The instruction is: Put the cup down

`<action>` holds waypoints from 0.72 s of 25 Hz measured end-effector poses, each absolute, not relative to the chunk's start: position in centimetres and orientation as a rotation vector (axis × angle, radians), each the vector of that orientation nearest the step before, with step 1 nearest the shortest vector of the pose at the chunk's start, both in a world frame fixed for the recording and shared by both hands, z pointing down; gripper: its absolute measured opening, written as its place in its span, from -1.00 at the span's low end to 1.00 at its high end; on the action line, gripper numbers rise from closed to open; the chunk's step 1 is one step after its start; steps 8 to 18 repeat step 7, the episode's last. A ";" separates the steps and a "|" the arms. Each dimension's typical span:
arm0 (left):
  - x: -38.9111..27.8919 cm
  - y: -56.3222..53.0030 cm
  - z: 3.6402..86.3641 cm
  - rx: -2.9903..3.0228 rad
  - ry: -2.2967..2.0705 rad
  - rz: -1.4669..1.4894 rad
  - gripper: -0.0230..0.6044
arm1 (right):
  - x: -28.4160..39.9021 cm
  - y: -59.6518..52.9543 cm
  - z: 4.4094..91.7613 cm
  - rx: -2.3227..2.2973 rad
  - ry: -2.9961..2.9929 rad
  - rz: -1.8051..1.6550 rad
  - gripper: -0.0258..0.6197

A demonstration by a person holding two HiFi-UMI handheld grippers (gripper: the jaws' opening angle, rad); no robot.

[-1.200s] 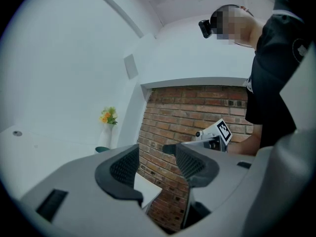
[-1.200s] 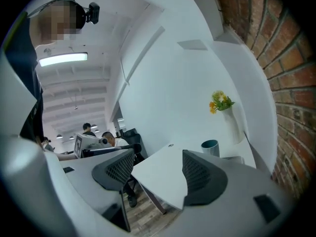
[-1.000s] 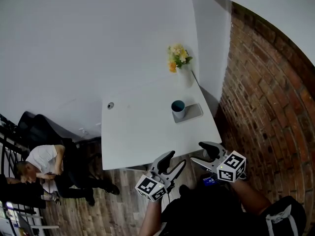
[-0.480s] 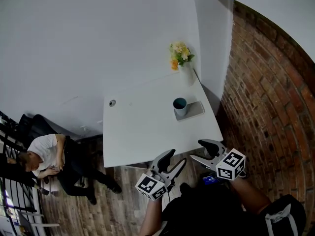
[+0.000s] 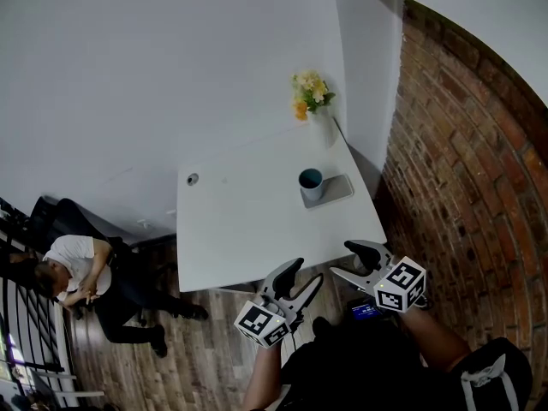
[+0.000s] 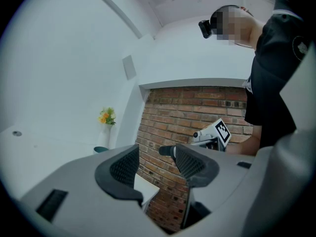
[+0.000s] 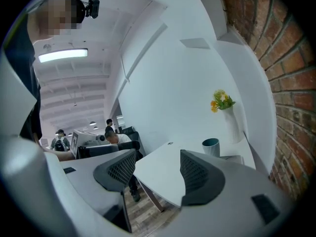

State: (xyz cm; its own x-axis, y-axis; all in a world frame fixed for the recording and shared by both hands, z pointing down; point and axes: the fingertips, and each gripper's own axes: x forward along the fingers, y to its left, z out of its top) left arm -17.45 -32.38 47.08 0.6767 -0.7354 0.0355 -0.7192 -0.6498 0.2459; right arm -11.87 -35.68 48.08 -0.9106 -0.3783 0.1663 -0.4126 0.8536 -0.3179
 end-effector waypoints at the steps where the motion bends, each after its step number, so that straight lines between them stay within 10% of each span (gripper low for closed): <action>1: -17.4 -32.4 47.1 2.652 -1.170 -0.099 -0.17 | -11.8 -35.7 48.1 0.629 -2.929 0.535 -0.01; 18: -17.5 -32.6 47.0 2.653 -1.169 -0.098 -0.17 | -11.8 -36.0 48.0 0.634 -2.926 0.538 -0.01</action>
